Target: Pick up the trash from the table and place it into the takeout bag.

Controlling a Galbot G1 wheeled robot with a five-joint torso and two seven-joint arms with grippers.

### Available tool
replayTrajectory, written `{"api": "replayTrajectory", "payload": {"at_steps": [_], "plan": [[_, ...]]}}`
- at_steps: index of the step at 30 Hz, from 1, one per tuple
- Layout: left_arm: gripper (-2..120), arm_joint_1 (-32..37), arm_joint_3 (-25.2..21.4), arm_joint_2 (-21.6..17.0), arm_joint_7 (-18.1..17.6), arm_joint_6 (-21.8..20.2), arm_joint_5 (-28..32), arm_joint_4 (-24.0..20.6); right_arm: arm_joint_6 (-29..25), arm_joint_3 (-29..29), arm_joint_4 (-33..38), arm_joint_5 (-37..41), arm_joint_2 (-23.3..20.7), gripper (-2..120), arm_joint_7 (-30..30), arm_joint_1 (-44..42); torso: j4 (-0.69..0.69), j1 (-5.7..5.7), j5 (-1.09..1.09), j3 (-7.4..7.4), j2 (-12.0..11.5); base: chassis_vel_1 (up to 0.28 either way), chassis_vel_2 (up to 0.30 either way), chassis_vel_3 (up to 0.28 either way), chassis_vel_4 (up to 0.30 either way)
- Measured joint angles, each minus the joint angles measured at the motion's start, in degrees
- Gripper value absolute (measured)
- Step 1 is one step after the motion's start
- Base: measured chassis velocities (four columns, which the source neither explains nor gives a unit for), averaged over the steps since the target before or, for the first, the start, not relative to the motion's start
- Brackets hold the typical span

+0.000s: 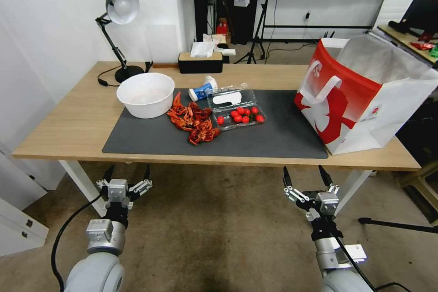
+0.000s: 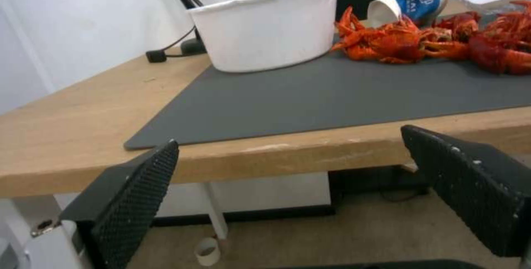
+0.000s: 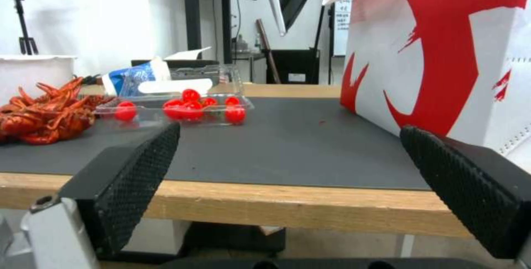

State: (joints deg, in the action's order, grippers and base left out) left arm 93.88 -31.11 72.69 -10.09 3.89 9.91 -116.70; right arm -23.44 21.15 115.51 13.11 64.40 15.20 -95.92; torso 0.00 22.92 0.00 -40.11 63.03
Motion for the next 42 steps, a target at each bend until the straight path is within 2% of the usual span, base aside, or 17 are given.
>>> {"api": "replayTrajectory", "payload": {"at_steps": [10, 17, 21, 23, 24, 26, 27, 29, 30, 33, 34, 35, 36, 38, 40, 41, 42], "plan": [[100, 0.1, -0.3, -0.3, 0.1, 0.3, 0.1, 0.5, -0.2, 0.0, -0.2, 0.1, 0.0, 100, 0.0, -0.1, 0.00, 0.00, 0.00, 0.00, 0.0, 0.000, 0.000, 0.000, 0.000], [100, -0.9, -0.7, -2.4, 0.2, 0.4, 1.4, 0.5, -0.2, -0.1, -0.2, 0.1, 0.0, 100, 0.0, -0.1, 0.02, 0.00, -0.01, 0.00, 0.0, 0.000, 0.000, 0.000, 0.000], [100, -4.7, -0.2, -5.6, 1.3, -0.9, 3.6, -0.1, -0.2, -0.2, -0.2, 0.0, 0.0, 100, 0.0, 0.0, 0.01, 0.00, -0.02, 0.00, 0.0, 0.000, 0.000, 0.000, 0.000], [100, -12.1, 1.4, -9.8, 2.1, -4.1, 7.1, -0.7, -0.2, -0.3, 0.0, 0.0, 0.0, 100, 0.0, 0.0, 0.01, 0.00, -0.01, -0.01, 0.0, 0.000, 0.000, 0.000, 0.000], [100, -12.1, 1.4, -9.8, 2.1, -4.1, 7.1, -0.7, -0.2, -0.3, 0.0, 0.0, 0.0, 100, 0.0, 0.0, 0.01, 0.00, -0.01, -0.01, 0.0, 0.000, 0.000, 0.000, 0.000], [100, -20.8, 3.9, -14.1, 2.1, -7.4, 11.2, -0.2, -0.1, -0.5, 0.1, -0.1, 0.0, 100, 0.0, 0.1, -0.04, 0.01, 0.00, 0.00, 0.0, 0.000, 0.000, 0.000, 0.000], [100, -20.8, 3.9, -14.1, 2.1, -7.4, 11.2, -0.2, -0.1, -0.5, 0.1, -0.1, 0.0, 100, 0.0, 0.1, -0.04, 0.01, 0.00, 0.00, 0.0, 0.000, 0.000, 0.000, 0.000], [100, -28.3, 8.3, -19.1, 2.2, -9.2, 15.5, 2.3, 0.0, -0.7, 0.4, -0.3, 0.0, 100, 0.0, -0.1, 0.03, 0.01, -0.03, -0.01, 0.0, 0.000, 0.000, 0.000, 0.000], [100, -28.3, 8.3, -19.1, 2.2, -9.2, 15.5, 2.3, 0.0, -0.7, 0.4, -0.3, 0.0, 100, 0.0, -0.1, 0.03, 0.01, -0.03, -0.01, 0.0, 0.000, 0.000, 0.000, 0.000], [100, -44.9, 19.2, -27.2, 2.5, -10.8, 23.7, 8.3, 0.3, -0.6, 0.7, -0.6, 0.2, 100, -0.1, -0.3, -0.01, 0.02, -0.01, -0.01, 0.0, 0.000, 0.000, 0.000, 0.000], [100, -44.9, 19.2, -27.2, 2.5, -10.8, 23.7, 8.3, 0.3, -0.6, 0.7, -0.6, 0.2, 100, -0.1, -0.3, -0.01, 0.02, -0.01, -0.01, 0.0, 0.000, 0.000, 0.000, 0.000], [100, -49.4, 22.5, -28.4, 2.6, -11.4, 25.6, 10.0, 0.4, -0.5, 0.8, -0.7, 0.3, 100, -0.1, -0.4, 0.00, 0.01, 0.02, -0.01, 0.0, 0.000, 0.000, 0.000, 0.000], [100, -56.4, 28.6, -29.5, 3.1, -12.3, 28.4, 12.9, 0.6, -0.5, 0.9, -0.9, 0.5, 100, -0.1, -0.5, 0.01, 0.01, 0.03, -0.01, 0.0, 0.000, 0.000, 0.000, 0.000], [100, -59.0, 31.0, -29.7, 3.3, -12.5, 29.3, 14.1, 0.6, -0.5, 1.0, -1.0, 0.5, 100, -0.1, -0.5, 0.02, 0.01, 0.01, -0.01, 0.0, 0.000, 0.000, 0.000, 0.000], [100, -71.7, 41.5, -28.8, 4.7, -14.0, 32.2, 21.2, 1.0, -0.4, 1.2, -1.6, 1.0, 100, 0.0, -0.7, -0.02, 0.01, 0.03, -0.01, 0.0, 0.000, 0.000, 0.000, 0.000], [100, -71.7, 41.5, -28.8, 4.7, -14.0, 32.2, 21.2, 1.0, -0.4, 1.2, -1.6, 1.0, 100, 0.0, -0.7, -0.02, 0.01, 0.03, -0.01, 0.0, 0.000, 0.000, 0.000, 0.000], [100, -76.6, 45.8, -27.5, 5.9, -14.7, 33.0, 24.6, 1.2, -0.4, 1.4, -1.8, 1.2, 100, 0.0, -0.7, 0.00, 0.02, 0.04, -0.01, 0.0, 0.000, 0.000, 0.000, 0.000]]}}
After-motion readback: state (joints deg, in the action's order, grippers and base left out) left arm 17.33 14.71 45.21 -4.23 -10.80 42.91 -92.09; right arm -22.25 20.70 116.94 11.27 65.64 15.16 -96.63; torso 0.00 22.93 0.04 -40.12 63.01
